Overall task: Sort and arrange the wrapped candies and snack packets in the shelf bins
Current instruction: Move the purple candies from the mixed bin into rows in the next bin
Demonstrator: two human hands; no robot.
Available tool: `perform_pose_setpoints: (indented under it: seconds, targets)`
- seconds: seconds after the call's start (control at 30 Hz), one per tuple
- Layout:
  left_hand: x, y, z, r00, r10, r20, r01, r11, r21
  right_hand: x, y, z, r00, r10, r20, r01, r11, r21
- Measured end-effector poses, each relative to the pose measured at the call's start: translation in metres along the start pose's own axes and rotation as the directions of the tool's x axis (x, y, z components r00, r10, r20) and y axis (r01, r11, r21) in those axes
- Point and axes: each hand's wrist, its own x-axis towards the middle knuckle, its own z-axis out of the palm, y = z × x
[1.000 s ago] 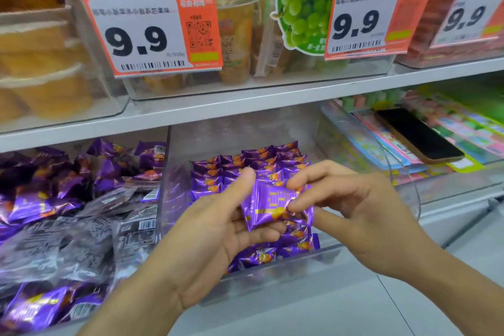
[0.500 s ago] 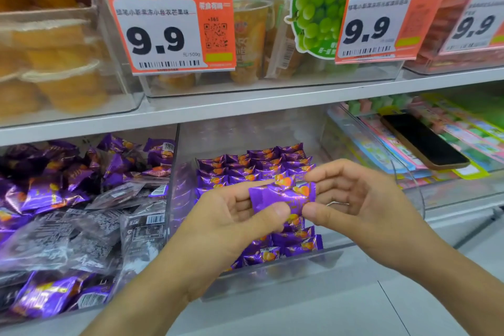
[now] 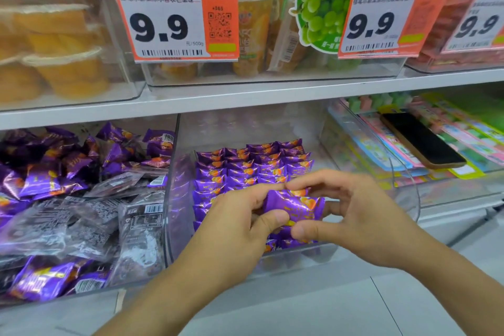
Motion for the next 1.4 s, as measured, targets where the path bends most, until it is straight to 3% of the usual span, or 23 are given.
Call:
perform_pose_setpoints:
  seconds: [0.13,0.27,0.33,0.43,0.63,0.87,1.4]
  targets:
    - [0.003,-0.004,-0.001,0.999,0.017,-0.039,-0.009,0.979,0.202,0.006,0.002,-0.014,1.000,0.004,-0.011,-0.005,0.995,-0.102]
    - [0.006,-0.015,-0.007,0.990,-0.057,0.129,0.007,0.933,0.359,0.029,0.024,-0.043,0.986,0.087,-0.141,-0.118,0.965,-0.235]
    - [0.006,-0.016,-0.008,0.970,-0.079,0.231,0.005,0.953,0.304,0.048,0.043,-0.053,0.969,0.137,-0.208,-0.205,0.913,-0.352]
    - [0.006,-0.017,-0.007,0.953,-0.069,0.295,-0.007,0.968,0.249,0.074,0.068,-0.055,0.954,0.230,-0.195,-0.294,0.853,-0.432]
    - [0.005,-0.025,-0.001,0.967,-0.024,0.252,-0.042,0.967,0.253,0.097,0.090,-0.042,0.942,0.309,-0.130,-0.328,0.770,-0.547]
    - [0.005,-0.029,0.000,0.972,-0.013,0.236,-0.049,0.966,0.255,0.097,0.099,-0.041,0.941,0.294,-0.170,-0.334,0.709,-0.621]
    - [0.002,-0.027,0.002,0.975,-0.009,0.224,-0.049,0.966,0.253,0.096,0.103,-0.044,0.922,0.329,-0.203,-0.387,0.765,-0.515]
